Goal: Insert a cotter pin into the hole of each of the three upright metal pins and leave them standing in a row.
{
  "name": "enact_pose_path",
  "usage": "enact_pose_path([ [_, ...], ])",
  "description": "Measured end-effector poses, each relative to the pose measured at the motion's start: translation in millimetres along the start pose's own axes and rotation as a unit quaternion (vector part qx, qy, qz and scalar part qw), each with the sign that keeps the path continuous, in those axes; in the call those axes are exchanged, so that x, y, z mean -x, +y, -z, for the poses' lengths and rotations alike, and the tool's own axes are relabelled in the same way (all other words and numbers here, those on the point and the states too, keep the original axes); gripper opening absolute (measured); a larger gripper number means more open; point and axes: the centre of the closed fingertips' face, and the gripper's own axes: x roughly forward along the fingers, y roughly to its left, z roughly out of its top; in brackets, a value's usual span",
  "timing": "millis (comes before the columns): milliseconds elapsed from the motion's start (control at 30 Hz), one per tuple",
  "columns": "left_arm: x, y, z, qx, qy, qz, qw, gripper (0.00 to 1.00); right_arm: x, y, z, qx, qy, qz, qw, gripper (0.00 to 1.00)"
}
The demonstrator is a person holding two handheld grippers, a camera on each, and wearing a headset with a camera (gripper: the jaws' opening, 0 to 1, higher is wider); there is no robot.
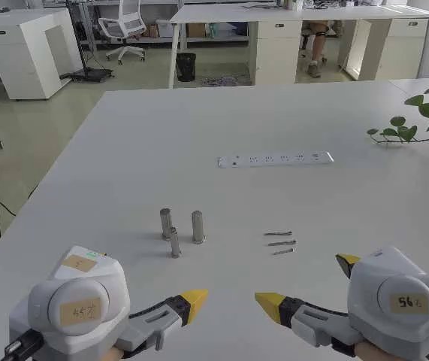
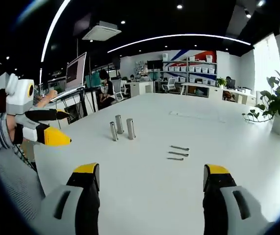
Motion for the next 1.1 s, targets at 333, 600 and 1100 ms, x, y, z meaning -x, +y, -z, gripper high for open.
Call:
enact_pose_path([
  [333,2.0,3.9,-1.4,-0.002,-0.001,-0.008,1.0,0.91,-0.2,-0.3,-0.1,0.003,0.0,0.001,1.0,0.84],
  [600,3.0,5.1,-4.3,-0.003,-0.002,-0.01,0.9999,0.91,1.2,-2.6,-4.4,0.001,-0.009,0.004,1.0,0.81],
  [1100,6.7,7.7,-4.4,0.002,-0.004,-0.012,0.9999,0.92,3.3,1.1,-8.6,0.001,-0.015,-0.002,0.9999,0.74],
])
